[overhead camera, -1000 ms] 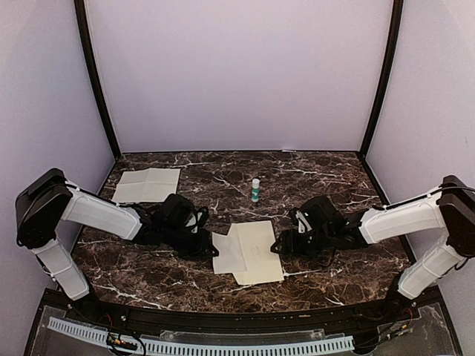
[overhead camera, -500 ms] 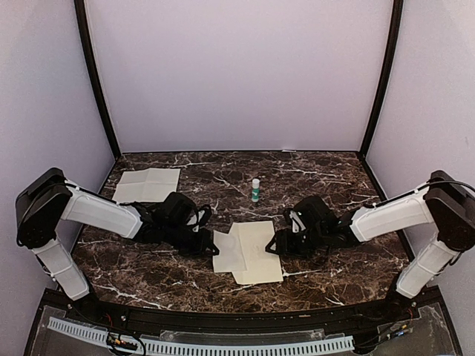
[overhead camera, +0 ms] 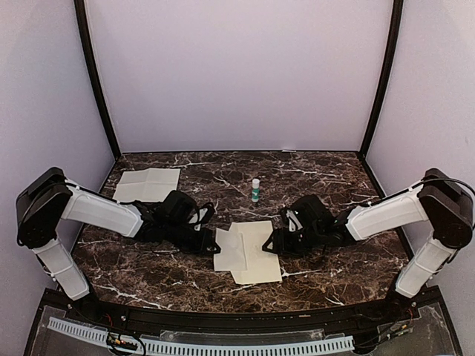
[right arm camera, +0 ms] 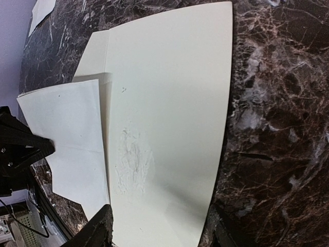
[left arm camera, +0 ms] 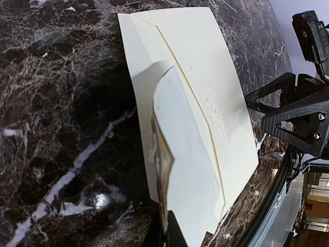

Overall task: Place the letter into the envelope and seal it
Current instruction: Place the letter in the envelope.

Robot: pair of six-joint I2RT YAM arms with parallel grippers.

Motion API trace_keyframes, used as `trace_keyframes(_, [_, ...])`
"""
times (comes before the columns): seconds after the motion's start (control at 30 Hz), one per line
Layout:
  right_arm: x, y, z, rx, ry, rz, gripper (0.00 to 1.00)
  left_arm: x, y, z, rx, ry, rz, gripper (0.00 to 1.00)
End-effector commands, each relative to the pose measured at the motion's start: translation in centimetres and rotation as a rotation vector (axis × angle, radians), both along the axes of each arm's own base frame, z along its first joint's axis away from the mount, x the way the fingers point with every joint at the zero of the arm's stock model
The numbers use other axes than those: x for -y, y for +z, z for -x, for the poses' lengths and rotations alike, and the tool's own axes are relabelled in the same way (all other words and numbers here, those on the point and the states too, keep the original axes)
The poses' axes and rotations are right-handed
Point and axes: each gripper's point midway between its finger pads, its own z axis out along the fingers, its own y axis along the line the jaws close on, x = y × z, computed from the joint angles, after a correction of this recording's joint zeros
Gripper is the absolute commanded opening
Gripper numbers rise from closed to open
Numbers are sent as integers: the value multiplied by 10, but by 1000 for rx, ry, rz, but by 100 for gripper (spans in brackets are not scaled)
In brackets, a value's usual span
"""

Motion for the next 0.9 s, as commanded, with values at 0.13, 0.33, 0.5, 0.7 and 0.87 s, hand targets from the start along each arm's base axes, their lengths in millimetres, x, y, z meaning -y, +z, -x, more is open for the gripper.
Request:
trace_keyframes(0.13, [-11,3,-3,8,16,-21,59,1,-5,-7,5,-4,-34,0])
trace_keyframes(0.33, [-12,2,-1,5,20,-18,59,2,-13,-4,-31,9,-31,0])
trace_keyframes(0.5, [-13,1,-1,4,23,-20,59,2,-15,-3,-39,7,-33,0])
trace_keyframes(0.7, [-15,1,-1,2,29,-21,58,4,-17,-2,-53,0,-24,0])
trace_keyframes(0.87, [-18,1,0,0,34,-22,58,7,-17,-2,-59,-4,-16,0])
